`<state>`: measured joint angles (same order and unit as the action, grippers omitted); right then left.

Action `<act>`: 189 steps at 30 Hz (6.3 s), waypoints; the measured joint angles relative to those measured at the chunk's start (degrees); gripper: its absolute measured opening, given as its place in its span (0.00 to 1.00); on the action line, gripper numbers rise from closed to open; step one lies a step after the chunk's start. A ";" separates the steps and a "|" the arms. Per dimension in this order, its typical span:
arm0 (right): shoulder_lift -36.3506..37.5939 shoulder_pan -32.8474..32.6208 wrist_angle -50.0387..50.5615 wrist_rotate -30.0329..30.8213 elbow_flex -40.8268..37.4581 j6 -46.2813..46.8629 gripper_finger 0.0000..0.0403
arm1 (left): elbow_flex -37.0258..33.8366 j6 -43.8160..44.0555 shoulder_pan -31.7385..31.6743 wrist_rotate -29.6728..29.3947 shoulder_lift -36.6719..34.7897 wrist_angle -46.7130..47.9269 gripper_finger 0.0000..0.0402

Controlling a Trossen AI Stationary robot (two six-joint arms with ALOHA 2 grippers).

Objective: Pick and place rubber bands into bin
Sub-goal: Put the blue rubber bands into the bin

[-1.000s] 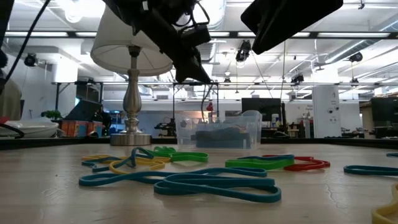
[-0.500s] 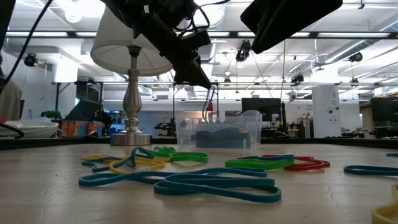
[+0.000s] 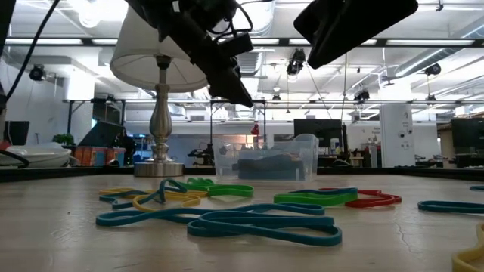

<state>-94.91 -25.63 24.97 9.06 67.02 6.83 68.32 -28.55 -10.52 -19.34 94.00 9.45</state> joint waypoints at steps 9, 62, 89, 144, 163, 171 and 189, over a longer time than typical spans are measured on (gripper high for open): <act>0.02 0.02 -0.25 0.02 -0.17 0.94 0.15 | -1.08 6.65 8.90 -0.93 -7.55 13.04 0.37; -13.96 0.02 -17.04 -3.10 -5.02 5.33 0.17 | -22.52 35.72 50.77 -1.75 -16.16 10.44 0.38; -15.08 0.20 -16.20 -2.38 -5.12 6.57 0.17 | -22.91 35.70 50.77 -1.74 -16.16 9.96 0.37; -13.94 -2.73 -2.63 12.94 -1.89 13.85 0.06 | -23.48 35.64 50.79 -1.72 -16.13 8.87 0.37; -13.87 -2.05 -3.15 10.36 -4.56 16.14 0.29 | -23.48 35.64 50.79 -1.72 -16.13 8.77 0.37; -12.56 -1.53 3.57 10.50 -4.62 20.77 0.26 | -23.53 35.64 50.79 -1.74 -16.13 8.79 0.37; -11.34 -1.46 12.32 17.55 -4.89 27.96 0.22 | -23.64 35.64 50.79 -1.72 -16.13 8.83 0.37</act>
<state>-106.25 -27.09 37.29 26.61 62.13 34.79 44.69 7.09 40.27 -21.06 77.87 18.28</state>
